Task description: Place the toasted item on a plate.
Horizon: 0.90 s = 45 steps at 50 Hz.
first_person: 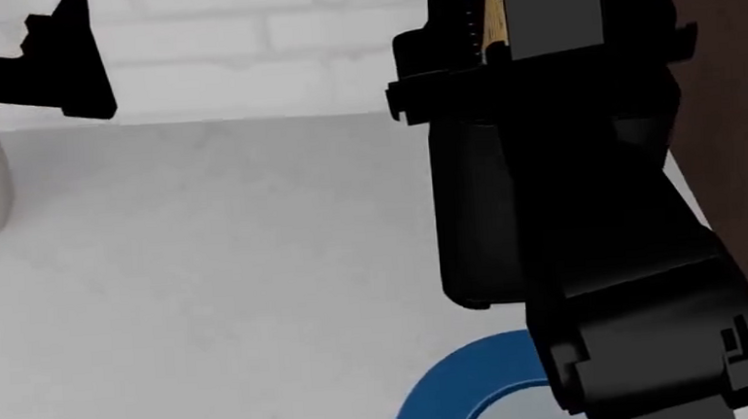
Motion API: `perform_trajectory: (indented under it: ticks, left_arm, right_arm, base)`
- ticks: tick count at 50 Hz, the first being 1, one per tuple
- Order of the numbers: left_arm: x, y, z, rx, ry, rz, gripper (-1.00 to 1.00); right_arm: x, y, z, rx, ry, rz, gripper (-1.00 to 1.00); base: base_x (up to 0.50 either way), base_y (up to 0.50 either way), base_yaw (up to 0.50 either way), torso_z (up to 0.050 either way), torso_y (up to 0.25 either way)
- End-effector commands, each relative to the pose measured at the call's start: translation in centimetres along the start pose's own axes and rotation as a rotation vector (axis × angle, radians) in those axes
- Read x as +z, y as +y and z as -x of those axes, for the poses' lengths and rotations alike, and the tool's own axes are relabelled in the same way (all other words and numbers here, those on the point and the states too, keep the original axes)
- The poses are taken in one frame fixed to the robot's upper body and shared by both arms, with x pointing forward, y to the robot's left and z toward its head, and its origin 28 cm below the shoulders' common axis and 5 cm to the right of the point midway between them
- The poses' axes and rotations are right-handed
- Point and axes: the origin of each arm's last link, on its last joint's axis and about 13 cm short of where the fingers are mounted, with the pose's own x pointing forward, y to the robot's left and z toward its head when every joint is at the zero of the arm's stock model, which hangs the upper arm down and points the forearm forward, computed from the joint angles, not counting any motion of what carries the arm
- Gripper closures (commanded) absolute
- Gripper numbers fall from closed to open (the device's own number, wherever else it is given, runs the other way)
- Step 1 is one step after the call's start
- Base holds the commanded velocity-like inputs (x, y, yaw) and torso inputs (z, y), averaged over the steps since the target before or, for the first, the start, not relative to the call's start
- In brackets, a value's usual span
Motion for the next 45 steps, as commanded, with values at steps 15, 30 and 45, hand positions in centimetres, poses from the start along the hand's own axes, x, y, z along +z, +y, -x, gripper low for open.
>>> perform_trajectory:
  ticks: [15,30,45]
  left_arm:
    - [-0.4,0.0,0.0,-0.003,0.009,-0.004,-1.0]
    - [-0.9,0.0,-0.2,-0.008,0.019,0.0,-1.0]
    - [-1.5,0.2,-0.4,-0.01,0.02,0.0,-1.0]
  right_arm:
    - [1.0,-0.3,0.3,0.007,0.05,0.049,-1.0]
    - [3.4,-1.3,-0.6,0.028,0.185,0.094,-1.0]
    - [3.8,-1.5,-3.0,0.047,0.236,0.117,-1.0]
  base:
    - [0.0,0.0,0.0,0.0,0.001]
    - [0.0,0.0,0.0,0.0,0.0]
    - [0.0,0.0,0.0,0.0,0.0]
